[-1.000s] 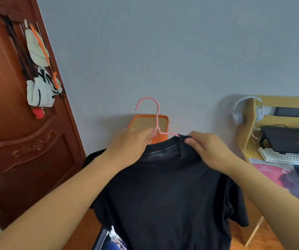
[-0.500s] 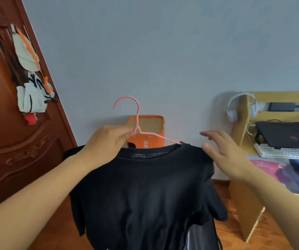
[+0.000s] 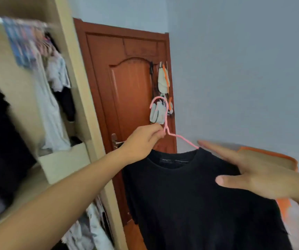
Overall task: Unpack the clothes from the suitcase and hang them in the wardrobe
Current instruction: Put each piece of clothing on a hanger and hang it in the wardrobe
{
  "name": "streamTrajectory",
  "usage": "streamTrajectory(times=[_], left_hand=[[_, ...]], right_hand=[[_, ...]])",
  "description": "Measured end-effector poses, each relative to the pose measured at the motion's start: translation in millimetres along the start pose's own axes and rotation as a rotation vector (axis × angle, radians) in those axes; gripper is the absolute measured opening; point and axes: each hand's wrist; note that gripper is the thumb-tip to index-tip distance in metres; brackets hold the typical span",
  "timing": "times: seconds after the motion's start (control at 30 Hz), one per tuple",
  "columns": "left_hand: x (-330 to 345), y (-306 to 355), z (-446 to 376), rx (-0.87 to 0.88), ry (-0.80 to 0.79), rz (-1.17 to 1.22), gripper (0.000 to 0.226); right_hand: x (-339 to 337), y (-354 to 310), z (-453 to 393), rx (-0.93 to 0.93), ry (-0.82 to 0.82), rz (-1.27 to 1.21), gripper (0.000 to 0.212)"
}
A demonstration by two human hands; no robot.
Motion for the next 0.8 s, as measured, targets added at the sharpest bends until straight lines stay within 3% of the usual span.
streamTrajectory(times=[0.1, 0.17, 0.23, 0.3, 0.37, 0.67, 0.8], left_hand=[[-58.4, -24.4, 7.7, -0.072, 0.096, -0.020, 0.026], [-97.2, -39.7, 10.9, -0.090, 0.173, -0.068, 0.024], [-136.5, -57.5, 14.5, -0.095, 0.272, -0.169, 0.021], [-178.4, -78.5, 21.0, -0.127, 0.401, -0.296, 0.017], [-223.6, -101.4, 34.2, -0.211, 0.502, -0.384, 0.029], [-450.4, -266.0, 244.8, -0.797, 0.383, -1.082, 0.053], [-530.2, -325.8, 336.2, -0.816, 0.486, -1.295, 0.057]], right_hand=[[-7.0, -37.1, -48.4, -0.051, -0.111, -0.340, 0.045], [-7.5, -61.0, -82.3, -0.076, -0.188, -0.508, 0.042], [-0.9, -91.1, -122.5, -0.096, -0.151, -0.512, 0.044], [13.6, -128.0, -162.2, -0.072, -0.074, -0.492, 0.068], [29.3, -163.0, -196.8, -0.051, -0.007, -0.482, 0.079], [67.0, -327.8, -370.3, -0.248, 0.196, -0.436, 0.072], [108.2, -403.5, -482.5, -0.253, 0.251, -0.348, 0.068]])
Point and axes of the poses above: each hand's wrist, its own z-axis away from the middle knuckle, its own x-axis out of the palm, y = z × x, and after that the axes turned 4 degrees about -y, right-handed
